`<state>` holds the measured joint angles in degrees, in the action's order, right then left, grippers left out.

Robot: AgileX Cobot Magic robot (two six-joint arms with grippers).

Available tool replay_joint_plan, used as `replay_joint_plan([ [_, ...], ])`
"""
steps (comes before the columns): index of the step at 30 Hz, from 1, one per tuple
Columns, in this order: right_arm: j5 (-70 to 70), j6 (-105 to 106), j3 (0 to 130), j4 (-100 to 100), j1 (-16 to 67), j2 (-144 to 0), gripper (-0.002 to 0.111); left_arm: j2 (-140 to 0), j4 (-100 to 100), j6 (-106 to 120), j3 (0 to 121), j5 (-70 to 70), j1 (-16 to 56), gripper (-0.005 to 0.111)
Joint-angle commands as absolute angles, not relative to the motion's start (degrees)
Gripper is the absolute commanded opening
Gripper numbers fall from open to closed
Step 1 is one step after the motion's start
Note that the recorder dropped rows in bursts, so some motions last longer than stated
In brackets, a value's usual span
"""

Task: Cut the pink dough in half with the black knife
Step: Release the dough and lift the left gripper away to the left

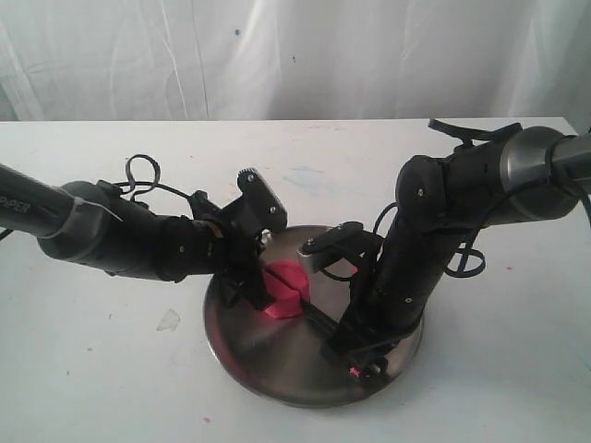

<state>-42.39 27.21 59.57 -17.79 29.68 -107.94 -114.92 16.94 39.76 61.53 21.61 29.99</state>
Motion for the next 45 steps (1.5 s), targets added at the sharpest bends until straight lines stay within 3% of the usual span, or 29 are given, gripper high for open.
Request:
replay_joint_plan([
  [1,-40.0,26.8,59.3,-18.3,29.7,-109.4,0.0,-106.9,17.7,41.4,60.7,18.6,29.8,0.0],
  [8,-40.1,26.8,59.3,-18.3,29.7,-109.4,0.0,-93.4,23.9,56.8,60.7,16.0,29.8,0.0],
  [14,-40.1,26.8,59.3,-18.3,29.7,-109.4,0.0,-81.5,48.6,80.7,60.7,15.0,29.8,0.0],
  [17,-40.1,26.8,59.3,-18.3,29.7,-109.4,0.0,-77.6,65.5,100.4,60.7,23.2,29.8,0.0],
  [21,-40.1,26.8,59.3,-18.3,29.7,-109.4,0.0,-76.0,86.1,121.3,60.5,48.5,28.9,0.0],
  [26,-40.2,26.8,59.3,-18.3,29.7,-109.4,0.0,-76.2,88.4,121.3,54.2,58.0,16.3,0.0],
  [32,-40.6,26.8,59.3,-18.3,29.7,-109.3,0.0,-76.0,99.9,114.5,43.2,41.3,1.6,0.0],
  [38,-40.6,26.8,59.3,-18.3,29.7,-109.1,0.0,-76.0,99.9,107.9,31.2,15.3,0.1,0.0],
  [45,-41.1,26.8,59.3,-18.3,29.7,-109.1,0.0,-76.0,93.9,107.7,36.0,-26.2,0.1,0.0],
])
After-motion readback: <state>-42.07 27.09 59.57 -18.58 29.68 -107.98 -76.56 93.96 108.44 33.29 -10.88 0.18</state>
